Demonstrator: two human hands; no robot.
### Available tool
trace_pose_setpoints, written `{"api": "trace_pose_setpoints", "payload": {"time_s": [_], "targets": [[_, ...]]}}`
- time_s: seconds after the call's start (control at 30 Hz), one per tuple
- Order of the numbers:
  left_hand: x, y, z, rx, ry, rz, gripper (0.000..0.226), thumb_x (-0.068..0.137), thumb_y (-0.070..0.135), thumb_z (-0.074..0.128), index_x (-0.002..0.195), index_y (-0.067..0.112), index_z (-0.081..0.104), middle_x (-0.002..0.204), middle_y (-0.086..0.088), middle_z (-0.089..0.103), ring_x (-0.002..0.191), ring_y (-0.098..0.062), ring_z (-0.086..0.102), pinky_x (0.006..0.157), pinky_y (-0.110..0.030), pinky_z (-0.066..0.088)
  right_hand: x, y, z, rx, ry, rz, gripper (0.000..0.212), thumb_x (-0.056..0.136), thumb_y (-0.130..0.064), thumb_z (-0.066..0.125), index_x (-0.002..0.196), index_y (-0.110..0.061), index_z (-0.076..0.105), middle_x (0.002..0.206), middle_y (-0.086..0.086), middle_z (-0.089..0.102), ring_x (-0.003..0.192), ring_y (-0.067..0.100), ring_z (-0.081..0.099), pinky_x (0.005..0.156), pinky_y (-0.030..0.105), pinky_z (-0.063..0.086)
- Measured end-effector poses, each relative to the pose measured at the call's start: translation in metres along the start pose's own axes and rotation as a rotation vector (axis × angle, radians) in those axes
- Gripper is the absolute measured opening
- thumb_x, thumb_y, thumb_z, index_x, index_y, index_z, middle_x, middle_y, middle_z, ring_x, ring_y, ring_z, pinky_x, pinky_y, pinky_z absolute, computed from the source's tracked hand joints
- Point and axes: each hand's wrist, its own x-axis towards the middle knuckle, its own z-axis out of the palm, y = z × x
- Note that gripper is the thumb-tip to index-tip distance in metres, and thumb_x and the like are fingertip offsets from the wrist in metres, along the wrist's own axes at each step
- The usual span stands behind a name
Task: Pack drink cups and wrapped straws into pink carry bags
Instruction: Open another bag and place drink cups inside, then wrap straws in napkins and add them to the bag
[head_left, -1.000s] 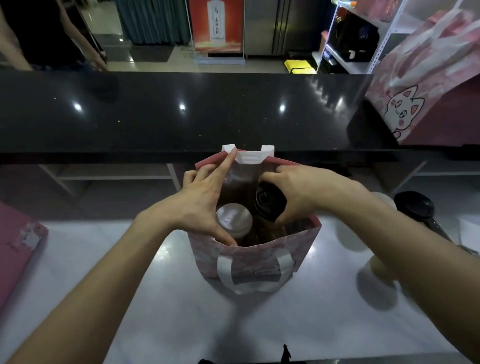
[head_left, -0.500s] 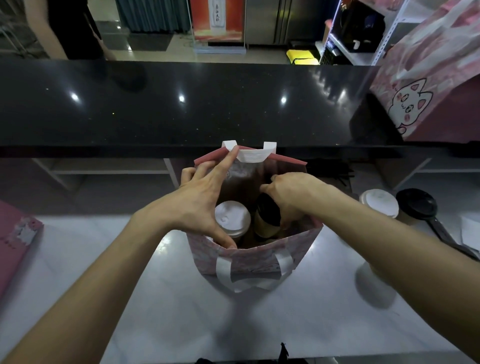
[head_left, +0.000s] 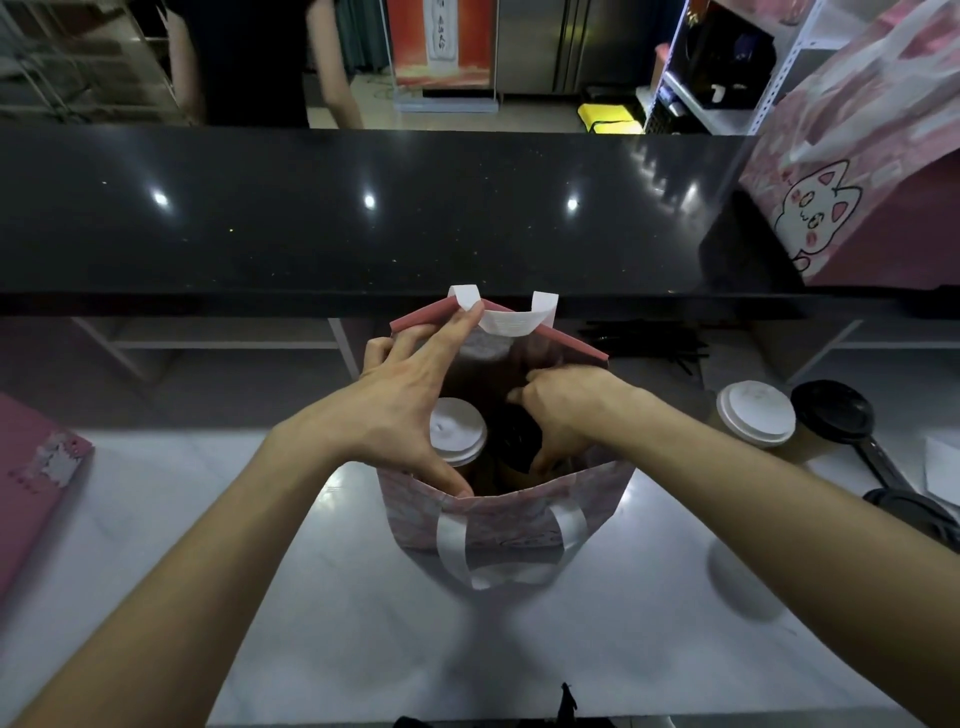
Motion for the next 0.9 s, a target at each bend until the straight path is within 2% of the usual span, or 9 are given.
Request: {"api": "trace_pose_setpoints", "payload": {"time_s": [0.13, 0.2, 0.3, 0.37, 0.47, 0.57, 0.67, 0.8, 0.9], "targets": [[-0.004, 0.005, -0.007, 0.06, 0.036, 0.035, 0.15, 0.061, 0.075, 0.093, 0.165, 0.061, -0.014, 0.169, 0.031, 0.01, 0.153, -0.01, 0.011, 0.121, -0.047, 0.027, -0.016, 0.003, -0.007, 0.065, 0.083, 0.011, 0.082, 0.082, -0.069, 0.08, 0.149, -0.027, 0.058, 0.131, -0.001, 0.069, 0.113, 0.023, 0.067, 0.092, 0.04, 0.061], [-0.007, 0.013, -0.016, 0.126, 0.088, 0.047, 0.12, 0.078, 0.066, 0.089, 0.168, 0.054, 0.011, 0.173, 0.014, 0.031, 0.156, -0.017, 0.031, 0.124, -0.041, 0.031, -0.035, 0.011, -0.013, 0.181, 0.194, 0.01, 0.072, 0.088, -0.064, 0.077, 0.149, -0.03, 0.058, 0.133, -0.003, 0.068, 0.116, 0.022, 0.067, 0.093, 0.041, 0.06], [-0.011, 0.036, -0.03, 0.175, 0.221, 0.076, 0.072, 0.086, 0.056, 0.084, 0.151, 0.045, 0.054, 0.127, 0.016, 0.072, 0.114, -0.006, 0.069, 0.099, -0.035, 0.061, -0.079, 0.029, -0.022, 0.501, 0.367, 0.006, 0.056, 0.094, -0.059, 0.074, 0.146, -0.044, 0.059, 0.125, -0.017, 0.069, 0.109, 0.007, 0.067, 0.094, 0.036, 0.059], [-0.01, 0.056, -0.036, 0.151, 0.268, 0.067, 0.055, 0.087, 0.058, 0.082, 0.138, 0.044, 0.066, 0.095, 0.021, 0.074, 0.087, 0.0, 0.071, 0.081, -0.036, 0.065, -0.109, 0.043, -0.024, 0.625, 0.49, 0.031, 0.057, 0.091, -0.065, 0.071, 0.143, -0.043, 0.063, 0.122, -0.019, 0.071, 0.109, 0.0, 0.067, 0.097, 0.031, 0.058], [0.006, 0.1, -0.032, 0.154, 0.257, 0.113, 0.054, 0.087, 0.062, 0.075, 0.138, 0.043, 0.066, 0.088, 0.023, 0.07, 0.083, 0.002, 0.069, 0.08, -0.035, 0.063, -0.15, 0.074, -0.011, 0.721, 0.597, 0.132, 0.062, 0.088, -0.065, 0.072, 0.143, -0.036, 0.066, 0.127, -0.017, 0.072, 0.113, -0.001, 0.067, 0.102, 0.026, 0.055], [0.037, 0.145, -0.014, 0.197, 0.205, 0.186, 0.054, 0.092, 0.057, 0.075, 0.142, 0.04, 0.064, 0.107, 0.023, 0.071, 0.096, 0.001, 0.068, 0.089, -0.039, 0.061, -0.178, 0.118, 0.016, 0.722, 0.581, 0.261, 0.056, 0.095, -0.051, 0.078, 0.146, -0.033, 0.065, 0.131, -0.016, 0.07, 0.117, 0.001, 0.067, 0.102, 0.027, 0.053], [0.075, 0.189, 0.016, 0.273, 0.158, 0.231, 0.054, 0.096, 0.056, 0.075, 0.145, 0.038, 0.063, 0.126, 0.016, 0.07, 0.113, -0.007, 0.066, 0.098, -0.041, 0.058, -0.2, 0.171, 0.051, 0.676, 0.544, 0.341, 0.056, 0.096, -0.05, 0.077, 0.147, -0.031, 0.064, 0.137, -0.012, 0.07, 0.119, 0.006, 0.066, 0.101, 0.031, 0.053], [0.128, 0.244, 0.069, 0.335, 0.109, 0.222, 0.055, 0.097, 0.059, 0.072, 0.147, 0.038, 0.06, 0.134, 0.013, 0.068, 0.122, -0.012, 0.064, 0.101, -0.04, 0.054, -0.229, 0.247, 0.106, 0.643, 0.519, 0.438, 0.055, 0.096, -0.054, 0.076, 0.145, -0.031, 0.065, 0.134, -0.008, 0.072, 0.117, 0.008, 0.066, 0.098, 0.035, 0.054], [0.162, 0.279, 0.11, 0.374, 0.098, 0.158, 0.053, 0.098, 0.06, 0.068, 0.146, 0.039, 0.058, 0.136, 0.012, 0.065, 0.123, -0.016, 0.063, 0.098, -0.041, 0.054, -0.245, 0.305, 0.151, 0.607, 0.478, 0.498, 0.053, 0.097, -0.051, 0.074, 0.143, -0.026, 0.066, 0.132, -0.001, 0.073, 0.12, 0.02, 0.068, 0.1, 0.04, 0.056]]}}
